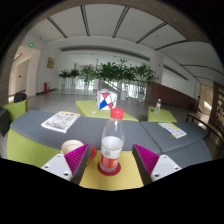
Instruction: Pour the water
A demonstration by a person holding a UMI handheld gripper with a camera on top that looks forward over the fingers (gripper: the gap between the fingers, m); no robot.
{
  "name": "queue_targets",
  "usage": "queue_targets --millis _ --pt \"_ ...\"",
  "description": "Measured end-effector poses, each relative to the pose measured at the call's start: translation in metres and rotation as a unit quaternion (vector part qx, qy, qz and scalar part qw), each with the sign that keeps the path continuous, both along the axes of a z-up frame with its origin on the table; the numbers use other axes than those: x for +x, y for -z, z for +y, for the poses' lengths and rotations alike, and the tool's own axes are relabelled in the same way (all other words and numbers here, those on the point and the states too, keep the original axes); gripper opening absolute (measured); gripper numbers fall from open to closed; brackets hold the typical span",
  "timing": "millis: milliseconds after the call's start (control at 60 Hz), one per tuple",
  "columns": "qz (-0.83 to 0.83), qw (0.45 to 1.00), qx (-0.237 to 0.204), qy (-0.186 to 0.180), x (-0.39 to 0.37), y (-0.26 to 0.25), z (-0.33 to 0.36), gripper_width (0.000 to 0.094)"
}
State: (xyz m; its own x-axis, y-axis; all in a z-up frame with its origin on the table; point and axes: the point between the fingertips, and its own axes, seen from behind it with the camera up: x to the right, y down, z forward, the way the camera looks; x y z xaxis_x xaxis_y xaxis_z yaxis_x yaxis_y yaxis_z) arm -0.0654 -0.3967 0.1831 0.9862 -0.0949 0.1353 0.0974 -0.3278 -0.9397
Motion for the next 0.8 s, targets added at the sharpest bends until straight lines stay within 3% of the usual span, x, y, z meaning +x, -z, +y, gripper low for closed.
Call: queue_targets --millis 433,800 --pt "0.007 1.000 -0.004 -0.002 -0.048 -0.049 -0.191 0.0851" --pt "0.019 1.000 0.011 -0.007 -0.057 -0.078 -0.273 0.0859"
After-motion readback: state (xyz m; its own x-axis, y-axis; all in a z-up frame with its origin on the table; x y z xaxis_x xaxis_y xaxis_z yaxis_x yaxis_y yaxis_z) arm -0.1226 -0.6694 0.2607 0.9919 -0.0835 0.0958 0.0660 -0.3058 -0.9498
